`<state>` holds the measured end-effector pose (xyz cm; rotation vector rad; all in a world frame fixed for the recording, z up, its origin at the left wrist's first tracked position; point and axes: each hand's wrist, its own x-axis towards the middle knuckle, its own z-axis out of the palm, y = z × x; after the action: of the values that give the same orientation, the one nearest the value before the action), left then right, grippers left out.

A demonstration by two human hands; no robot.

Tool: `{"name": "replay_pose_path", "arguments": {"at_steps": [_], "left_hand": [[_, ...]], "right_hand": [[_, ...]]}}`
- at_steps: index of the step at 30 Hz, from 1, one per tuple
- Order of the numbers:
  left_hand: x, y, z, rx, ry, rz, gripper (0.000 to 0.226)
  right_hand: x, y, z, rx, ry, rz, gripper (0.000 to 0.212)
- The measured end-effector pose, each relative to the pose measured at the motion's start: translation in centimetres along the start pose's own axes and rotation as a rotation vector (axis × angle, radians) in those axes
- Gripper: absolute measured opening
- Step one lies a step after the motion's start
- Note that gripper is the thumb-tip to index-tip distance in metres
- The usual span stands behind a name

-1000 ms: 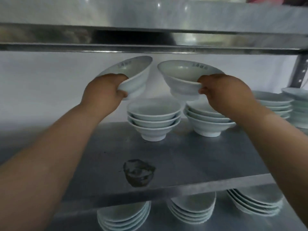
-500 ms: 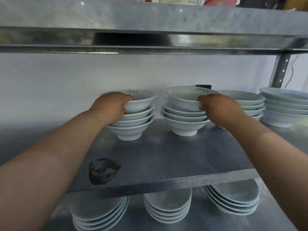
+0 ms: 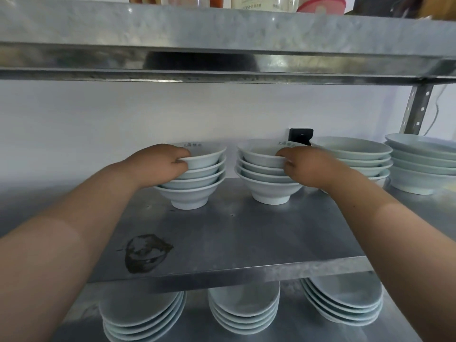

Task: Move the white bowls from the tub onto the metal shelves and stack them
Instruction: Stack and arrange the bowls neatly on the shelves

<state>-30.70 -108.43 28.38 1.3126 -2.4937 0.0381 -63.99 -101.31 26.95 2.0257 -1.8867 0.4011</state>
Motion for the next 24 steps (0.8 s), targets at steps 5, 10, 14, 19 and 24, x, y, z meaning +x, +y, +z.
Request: {"name": "replay_pose_path", "arguments": {"at_steps": [5, 10, 14, 19, 24], "left_hand": [[0.1, 0.0, 1.2, 0.030, 0.129, 0.075, 0.031], [0.1, 0.3, 1.3, 0.057, 0.152, 0.086, 0.037], [0.1, 0.3, 1.7, 0.106, 0.201, 0.102, 0.036], [0.3, -0.3, 2.4, 0.133, 0.240, 0.116, 0.037], [-0.2, -1.7, 3.2, -0.021, 0.339, 0.118, 0.046]], "right_hand": [[-0.4, -0.2, 0.8, 0.121, 0.044, -0.031, 0.032], [-0.5, -0.1, 1.2, 0.125, 0.067, -0.028, 0.034], [-0.4, -0.2, 1.6, 0.083, 0.113, -0.037, 0.032], [0.1, -1.0, 2.4, -0.052, 0.170, -0.022, 0.028], [-0.6, -4.1, 3.8, 0.016, 0.455, -0.175, 0.043]]}}
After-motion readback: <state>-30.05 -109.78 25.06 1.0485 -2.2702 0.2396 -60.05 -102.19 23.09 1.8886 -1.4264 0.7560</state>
